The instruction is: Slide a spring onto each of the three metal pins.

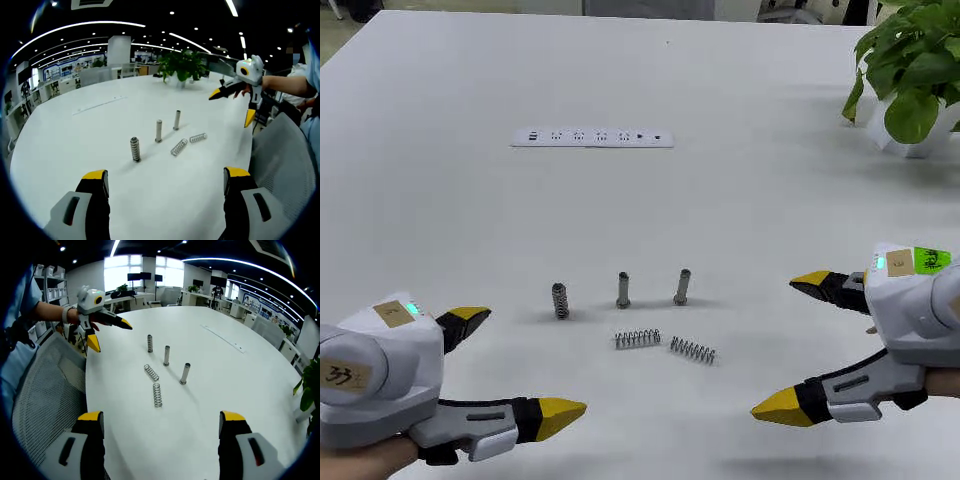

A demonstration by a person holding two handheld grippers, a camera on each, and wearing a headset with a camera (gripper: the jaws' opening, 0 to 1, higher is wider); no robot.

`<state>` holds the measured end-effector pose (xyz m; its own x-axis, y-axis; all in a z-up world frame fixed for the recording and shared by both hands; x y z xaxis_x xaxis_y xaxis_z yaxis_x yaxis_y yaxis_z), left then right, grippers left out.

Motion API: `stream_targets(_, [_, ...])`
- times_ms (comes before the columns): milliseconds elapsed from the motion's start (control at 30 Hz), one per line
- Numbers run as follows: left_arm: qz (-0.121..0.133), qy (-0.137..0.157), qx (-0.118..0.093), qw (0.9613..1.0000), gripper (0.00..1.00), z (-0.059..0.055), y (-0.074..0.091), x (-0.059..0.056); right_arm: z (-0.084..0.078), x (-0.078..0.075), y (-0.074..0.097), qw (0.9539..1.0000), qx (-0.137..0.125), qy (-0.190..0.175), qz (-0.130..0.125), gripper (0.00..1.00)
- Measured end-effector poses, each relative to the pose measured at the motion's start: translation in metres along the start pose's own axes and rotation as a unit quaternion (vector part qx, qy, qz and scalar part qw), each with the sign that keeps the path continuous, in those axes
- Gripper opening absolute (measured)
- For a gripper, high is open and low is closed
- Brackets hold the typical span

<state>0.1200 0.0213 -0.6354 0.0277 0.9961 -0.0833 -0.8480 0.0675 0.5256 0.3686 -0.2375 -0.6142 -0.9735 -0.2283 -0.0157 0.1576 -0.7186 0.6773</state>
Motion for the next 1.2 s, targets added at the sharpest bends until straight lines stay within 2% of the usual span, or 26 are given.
stream_targets(200, [-0.002, -0.004, 0.005, 1.0000, 0.97, -0.001, -0.001, -0.001, -0.008, 0.004, 0.009, 0.9997, -0.008, -0.017, -0.013, 0.97])
stream_targets(500, [-0.018, -0.020, 0.016, 0.9995, 0.96, 0.004, -0.013, -0.005, -0.013, 0.006, 0.010, 0.9993, -0.016, -0.029, -0.017, 0.96])
stream_targets(633, [-0.028, -0.037, 0.025, 0.9986, 0.94, 0.006, -0.018, -0.006, -0.016, 0.008, 0.010, 0.9992, -0.017, -0.033, -0.017, 0.96])
stream_targets(733, [-0.042, -0.046, 0.031, 0.9976, 0.93, 0.009, -0.026, -0.013, -0.018, 0.010, 0.012, 0.9990, -0.017, -0.036, -0.019, 0.96])
stream_targets(833, [-0.054, -0.060, 0.042, 0.9958, 0.91, 0.010, -0.035, -0.013, -0.021, 0.012, 0.012, 0.9987, -0.020, -0.042, -0.020, 0.96])
stream_targets(900, [-0.062, -0.068, 0.048, 0.9946, 0.89, 0.013, -0.041, -0.017, -0.023, 0.012, 0.012, 0.9987, -0.019, -0.043, -0.020, 0.96])
stream_targets(1200, [-0.076, -0.094, 0.050, 0.9914, 0.79, 0.020, -0.063, -0.023, -0.028, 0.016, 0.014, 0.9984, -0.022, -0.049, -0.020, 0.96])
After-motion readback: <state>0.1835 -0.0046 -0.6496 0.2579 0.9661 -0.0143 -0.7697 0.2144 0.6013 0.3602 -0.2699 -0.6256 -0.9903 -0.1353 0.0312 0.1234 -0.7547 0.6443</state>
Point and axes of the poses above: the centre of the closed fingertips' face, and the gripper's own axes: y roughly backward along the fingers, x roughly to its left, z roughly out of its top, the point moved 10 cm from there along y, roughly backward along the fingers, and after that the axes turned 2 degrees about z, right-handed, at the moved point
